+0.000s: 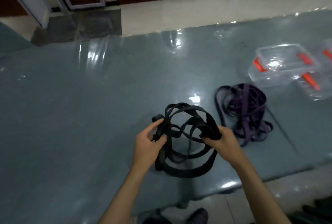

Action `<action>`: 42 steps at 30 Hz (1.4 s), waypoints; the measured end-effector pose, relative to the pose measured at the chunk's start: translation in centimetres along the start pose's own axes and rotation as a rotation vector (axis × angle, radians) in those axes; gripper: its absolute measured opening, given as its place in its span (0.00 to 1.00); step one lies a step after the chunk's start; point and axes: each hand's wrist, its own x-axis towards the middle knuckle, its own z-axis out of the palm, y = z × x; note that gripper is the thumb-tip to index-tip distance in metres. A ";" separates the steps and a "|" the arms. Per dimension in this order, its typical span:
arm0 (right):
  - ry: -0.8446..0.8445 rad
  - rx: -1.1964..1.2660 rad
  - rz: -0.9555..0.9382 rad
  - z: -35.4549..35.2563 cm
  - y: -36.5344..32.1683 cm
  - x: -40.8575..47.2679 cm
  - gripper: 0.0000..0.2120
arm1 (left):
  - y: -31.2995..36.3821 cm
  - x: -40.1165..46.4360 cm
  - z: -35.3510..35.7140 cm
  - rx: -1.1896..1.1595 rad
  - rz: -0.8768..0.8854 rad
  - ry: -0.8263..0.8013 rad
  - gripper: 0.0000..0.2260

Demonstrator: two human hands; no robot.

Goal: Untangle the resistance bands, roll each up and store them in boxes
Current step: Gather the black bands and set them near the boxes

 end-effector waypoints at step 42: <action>0.734 0.218 0.225 -65.3 20.6 -0.8 0.05 | 14.9 8.5 74.7 -0.205 0.085 -0.577 0.23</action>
